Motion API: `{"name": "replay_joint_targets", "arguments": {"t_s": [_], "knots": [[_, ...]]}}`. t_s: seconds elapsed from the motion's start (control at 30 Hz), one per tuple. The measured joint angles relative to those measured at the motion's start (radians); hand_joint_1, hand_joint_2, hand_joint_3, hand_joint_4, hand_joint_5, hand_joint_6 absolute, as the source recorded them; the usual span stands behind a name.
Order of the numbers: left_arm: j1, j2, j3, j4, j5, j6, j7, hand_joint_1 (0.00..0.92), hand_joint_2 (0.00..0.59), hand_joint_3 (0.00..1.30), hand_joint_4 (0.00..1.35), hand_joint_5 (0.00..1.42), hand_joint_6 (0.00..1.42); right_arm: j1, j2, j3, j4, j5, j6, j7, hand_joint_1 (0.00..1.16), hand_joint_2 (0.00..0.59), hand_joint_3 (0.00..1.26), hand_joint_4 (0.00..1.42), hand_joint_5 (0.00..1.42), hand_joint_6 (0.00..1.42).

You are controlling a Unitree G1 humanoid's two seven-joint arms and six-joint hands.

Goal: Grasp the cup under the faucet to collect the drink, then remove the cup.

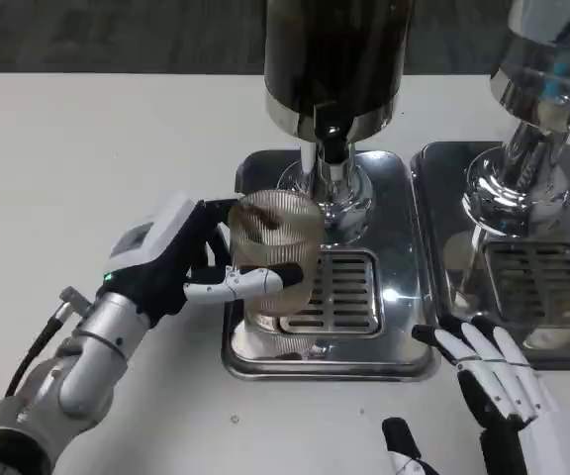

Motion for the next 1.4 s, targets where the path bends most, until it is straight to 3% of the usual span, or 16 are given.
{"name": "replay_joint_targets", "arguments": {"t_s": [0.27,0.67,1.03,1.4], "knots": [[-0.02,-0.029,-0.028,0.006,0.013,0.009,0.0,0.305,0.134,0.55,0.65,0.88,1.09,0.009,0.008,0.002,0.0,0.0,0.0,-0.007,0.38,0.374,0.27,0.17,0.12,0.23],[-0.05,-0.045,-0.058,0.009,0.015,0.018,-0.025,0.236,0.117,0.4,0.48,0.68,0.93,0.031,0.022,0.014,-0.001,0.001,0.0,-0.012,0.38,0.374,0.27,0.17,0.13,0.25],[-0.063,-0.051,-0.072,0.009,0.013,0.018,-0.065,0.173,0.095,0.27,0.3,0.42,0.48,0.035,0.03,0.018,-0.002,0.003,0.0,-0.012,0.39,0.375,0.28,0.19,0.14,0.26],[-0.068,-0.05,-0.072,-0.004,0.008,0.018,-0.097,0.089,0.064,0.12,0.12,0.27,0.28,0.034,0.03,0.018,-0.002,0.015,0.0,-0.006,0.39,0.382,0.29,0.19,0.16,0.26]]}}
